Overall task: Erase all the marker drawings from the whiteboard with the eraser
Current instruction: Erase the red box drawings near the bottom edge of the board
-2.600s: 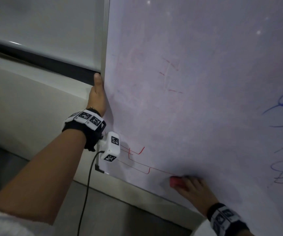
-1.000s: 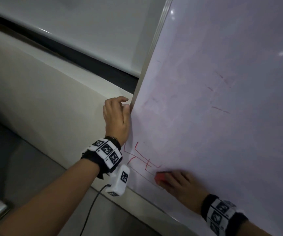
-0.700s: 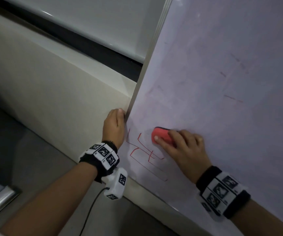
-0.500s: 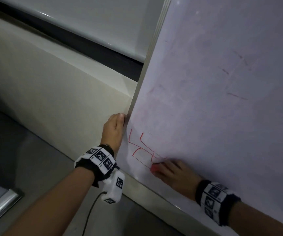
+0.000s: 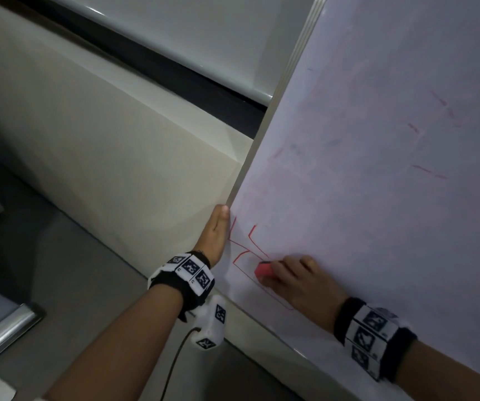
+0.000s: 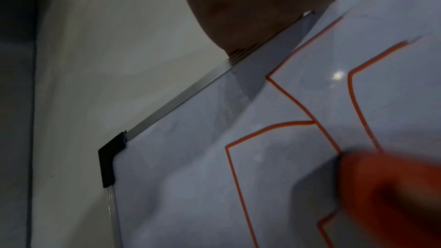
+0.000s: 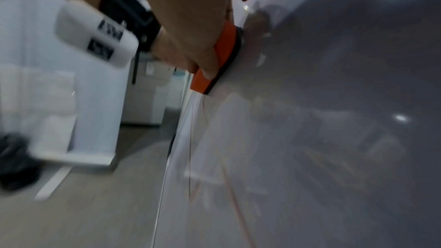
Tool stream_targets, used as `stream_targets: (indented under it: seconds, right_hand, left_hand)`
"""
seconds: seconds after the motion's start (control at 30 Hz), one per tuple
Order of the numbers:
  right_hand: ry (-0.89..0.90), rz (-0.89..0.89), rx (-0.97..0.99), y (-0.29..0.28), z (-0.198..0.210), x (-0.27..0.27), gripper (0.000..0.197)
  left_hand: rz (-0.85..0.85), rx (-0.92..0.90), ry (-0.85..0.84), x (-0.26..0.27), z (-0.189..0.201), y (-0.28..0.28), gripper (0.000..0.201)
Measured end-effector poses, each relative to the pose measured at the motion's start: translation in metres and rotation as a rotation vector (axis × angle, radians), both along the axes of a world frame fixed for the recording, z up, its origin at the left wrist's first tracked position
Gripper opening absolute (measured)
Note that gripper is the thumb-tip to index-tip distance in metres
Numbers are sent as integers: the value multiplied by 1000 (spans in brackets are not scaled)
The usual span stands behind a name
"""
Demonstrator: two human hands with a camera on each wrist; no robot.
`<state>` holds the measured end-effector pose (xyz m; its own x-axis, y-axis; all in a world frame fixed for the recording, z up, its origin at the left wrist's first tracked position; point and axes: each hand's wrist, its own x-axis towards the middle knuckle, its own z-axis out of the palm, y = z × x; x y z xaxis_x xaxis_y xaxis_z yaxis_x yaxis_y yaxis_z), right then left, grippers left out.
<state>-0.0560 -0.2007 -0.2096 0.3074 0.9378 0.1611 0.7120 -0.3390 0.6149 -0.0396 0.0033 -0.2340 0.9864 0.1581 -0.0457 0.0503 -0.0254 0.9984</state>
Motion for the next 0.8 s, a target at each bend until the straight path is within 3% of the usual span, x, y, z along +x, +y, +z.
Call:
stream_targets:
  seconds: [0.17,0.33,0.4,0.57,0.7,0.8]
  right_hand:
    - [-114,-88,313,32,38,17,42]
    - [27,21,-34,16,-28,8,36]
    - [39,44,-59,16,-22,6,35]
    - [-49,-26,128,46,26,23,39]
    - [1,-15,-93,22,-11,4,35]
    - [25,10,-147,9,-3,4,32]
  left_hand:
    - [-42,-11,75,0,-2,6,51]
    - [-95,35,160,2,-3,12,57]
    - [-107,29,180,3,-5,14,58]
    - [-95,-15,164,8,-11,17,61]
    - [-108,3,179,8,-16,20,69]
    - [-136,9,170,9,-17,22,79]
